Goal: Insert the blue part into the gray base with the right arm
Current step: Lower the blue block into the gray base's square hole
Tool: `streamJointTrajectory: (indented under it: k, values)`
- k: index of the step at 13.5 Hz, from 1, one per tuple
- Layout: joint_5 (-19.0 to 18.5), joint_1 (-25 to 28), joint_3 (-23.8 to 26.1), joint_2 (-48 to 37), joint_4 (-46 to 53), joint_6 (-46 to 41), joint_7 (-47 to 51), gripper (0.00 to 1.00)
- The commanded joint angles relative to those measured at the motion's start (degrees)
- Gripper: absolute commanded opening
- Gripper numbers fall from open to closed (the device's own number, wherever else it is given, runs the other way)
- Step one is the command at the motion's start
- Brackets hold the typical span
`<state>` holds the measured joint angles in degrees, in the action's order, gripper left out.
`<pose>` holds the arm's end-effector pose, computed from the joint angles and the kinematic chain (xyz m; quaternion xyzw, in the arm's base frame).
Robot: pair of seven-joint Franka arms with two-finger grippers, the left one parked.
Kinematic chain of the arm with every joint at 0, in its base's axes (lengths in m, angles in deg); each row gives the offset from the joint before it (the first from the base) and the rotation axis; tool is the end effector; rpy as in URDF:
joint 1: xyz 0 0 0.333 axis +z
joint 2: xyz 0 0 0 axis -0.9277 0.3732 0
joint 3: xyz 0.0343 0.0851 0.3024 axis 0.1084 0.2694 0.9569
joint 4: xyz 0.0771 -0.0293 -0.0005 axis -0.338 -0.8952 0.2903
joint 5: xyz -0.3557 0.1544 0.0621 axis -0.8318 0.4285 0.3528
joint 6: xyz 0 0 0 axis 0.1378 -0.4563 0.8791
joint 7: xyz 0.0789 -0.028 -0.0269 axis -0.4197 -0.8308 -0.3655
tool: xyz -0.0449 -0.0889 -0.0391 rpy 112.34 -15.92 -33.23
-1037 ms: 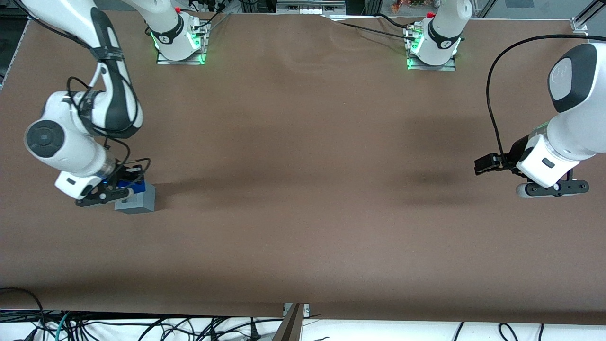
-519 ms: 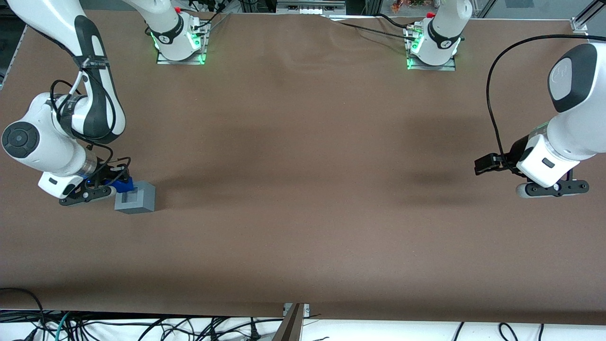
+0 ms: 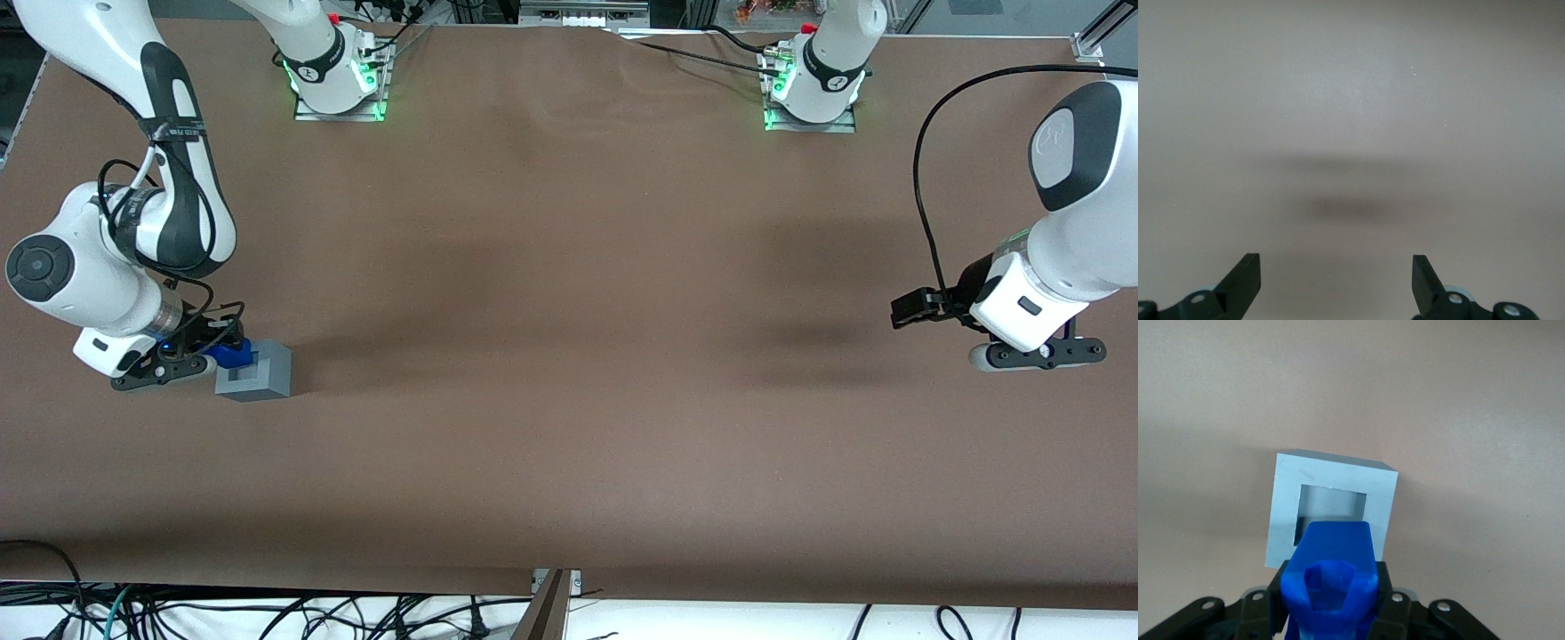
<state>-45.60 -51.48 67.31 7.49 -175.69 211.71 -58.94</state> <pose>0.6329 -0.0367 0.3022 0.9904 0.1342 -0.0074 0.0327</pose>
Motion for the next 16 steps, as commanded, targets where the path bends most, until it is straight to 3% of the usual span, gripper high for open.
streamJointTrajectory:
  k: [1, 12, 16]
  values:
    - [1.4, -0.3, 0.3, 0.6, 0.8, 0.0, -0.9, 0.24]
    - [3.6, -0.1, 0.5, 4.6, 4.3, 0.1, -0.3, 0.24]
    - [6.3, -0.5, 0.5, 6.3, 5.4, 0.0, -0.3, 0.24]
